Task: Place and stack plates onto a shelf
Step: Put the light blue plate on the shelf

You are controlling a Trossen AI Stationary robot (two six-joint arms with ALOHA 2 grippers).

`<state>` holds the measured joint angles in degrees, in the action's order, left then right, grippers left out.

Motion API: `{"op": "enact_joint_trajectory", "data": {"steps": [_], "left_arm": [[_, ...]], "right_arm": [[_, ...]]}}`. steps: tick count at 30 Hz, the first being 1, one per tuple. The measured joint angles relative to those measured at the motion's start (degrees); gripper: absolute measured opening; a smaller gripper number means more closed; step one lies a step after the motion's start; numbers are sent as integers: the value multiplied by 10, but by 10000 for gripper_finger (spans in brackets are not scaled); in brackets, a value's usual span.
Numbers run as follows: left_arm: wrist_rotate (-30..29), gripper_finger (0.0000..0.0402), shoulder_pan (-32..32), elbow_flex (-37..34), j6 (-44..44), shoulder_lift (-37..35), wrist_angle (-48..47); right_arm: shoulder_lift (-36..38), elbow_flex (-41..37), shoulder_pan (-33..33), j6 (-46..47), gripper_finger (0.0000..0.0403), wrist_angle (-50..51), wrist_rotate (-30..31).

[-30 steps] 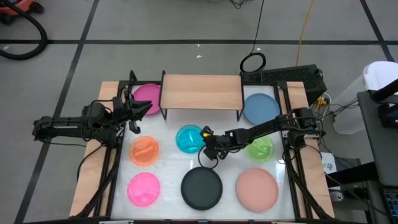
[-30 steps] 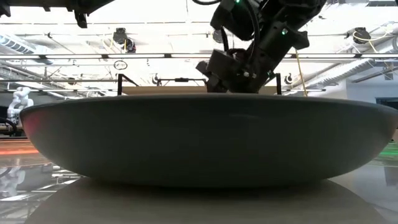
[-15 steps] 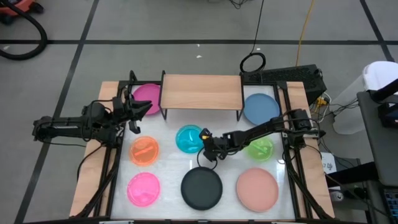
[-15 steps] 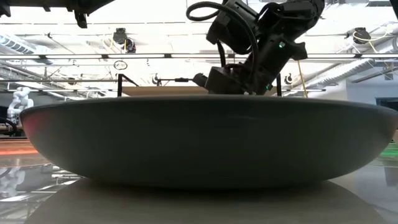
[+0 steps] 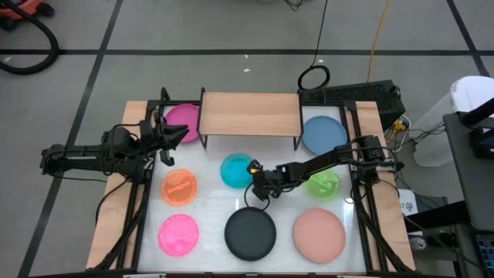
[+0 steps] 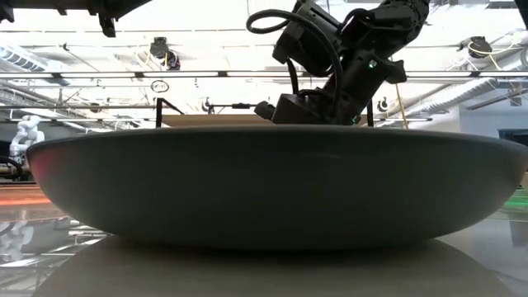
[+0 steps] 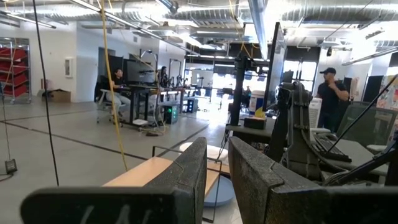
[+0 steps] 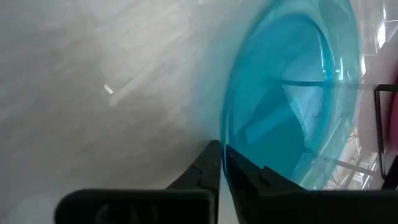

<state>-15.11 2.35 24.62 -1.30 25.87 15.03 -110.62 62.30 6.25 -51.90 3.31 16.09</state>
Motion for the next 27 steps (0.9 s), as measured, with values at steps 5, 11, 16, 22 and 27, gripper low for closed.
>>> {"op": "enact_joint_trajectory", "data": {"steps": [5, 11, 16, 22, 27], "left_arm": [[0, 72, 0, 0, 0, 0, 0], [0, 72, 0, 0, 0, 0, 0], [0, 72, 0, 0, 0, 0, 0], [0, 72, 0, 0, 0, 0, 0], [0, 72, 0, 0, 0, 0, 0]], "right_arm": [[2, 0, 2, 1, 1, -5, 5], [38, -2, 24, 1, 0, -6, 40], [109, -1, 50, 8, 0, -9, 53], [216, 0, 43, 3, 0, -18, 117], [281, 0, -35, -7, 0, -18, 137]]}}
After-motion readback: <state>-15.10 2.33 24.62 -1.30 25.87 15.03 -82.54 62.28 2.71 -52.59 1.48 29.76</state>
